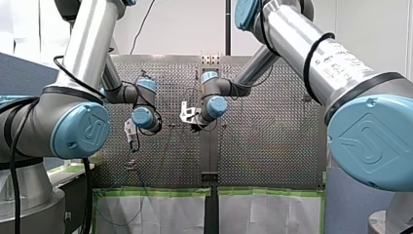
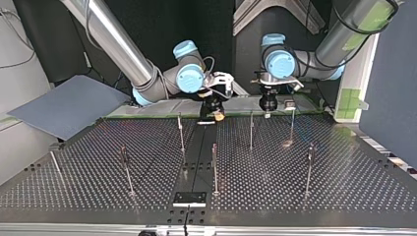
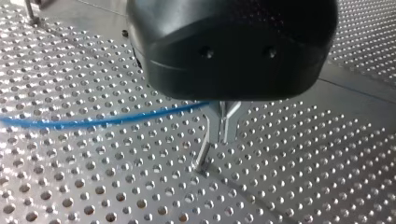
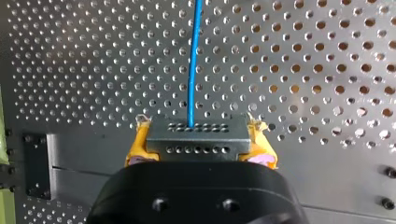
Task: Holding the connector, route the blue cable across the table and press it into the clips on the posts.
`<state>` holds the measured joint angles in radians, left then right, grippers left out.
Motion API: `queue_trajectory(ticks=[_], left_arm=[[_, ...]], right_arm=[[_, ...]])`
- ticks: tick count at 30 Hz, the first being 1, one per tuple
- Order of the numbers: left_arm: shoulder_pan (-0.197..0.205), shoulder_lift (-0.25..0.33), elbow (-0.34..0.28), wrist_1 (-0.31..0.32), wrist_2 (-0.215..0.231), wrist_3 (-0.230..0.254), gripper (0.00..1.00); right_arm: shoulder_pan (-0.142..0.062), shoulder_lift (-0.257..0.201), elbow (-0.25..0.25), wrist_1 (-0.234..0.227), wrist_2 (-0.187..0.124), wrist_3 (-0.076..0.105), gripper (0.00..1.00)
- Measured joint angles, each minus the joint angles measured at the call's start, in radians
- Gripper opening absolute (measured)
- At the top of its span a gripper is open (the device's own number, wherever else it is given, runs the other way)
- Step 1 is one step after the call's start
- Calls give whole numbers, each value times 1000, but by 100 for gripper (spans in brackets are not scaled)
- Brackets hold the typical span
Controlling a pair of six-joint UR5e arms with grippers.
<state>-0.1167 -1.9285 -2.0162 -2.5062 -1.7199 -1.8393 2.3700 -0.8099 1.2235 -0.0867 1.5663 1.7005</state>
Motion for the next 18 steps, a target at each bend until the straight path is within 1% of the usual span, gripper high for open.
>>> queue_trajectory(ticks=[5,12,18], left_arm=[[3,-36,33,-8,9,-4,0],[28,-90,76,-3,13,-22,0],[43,-99,90,21,36,-34,0]], right_arm=[[-10,0,0,-2,0,2,0],[-20,1,0,-7,1,5,0],[-30,1,0,-9,2,6,0]])
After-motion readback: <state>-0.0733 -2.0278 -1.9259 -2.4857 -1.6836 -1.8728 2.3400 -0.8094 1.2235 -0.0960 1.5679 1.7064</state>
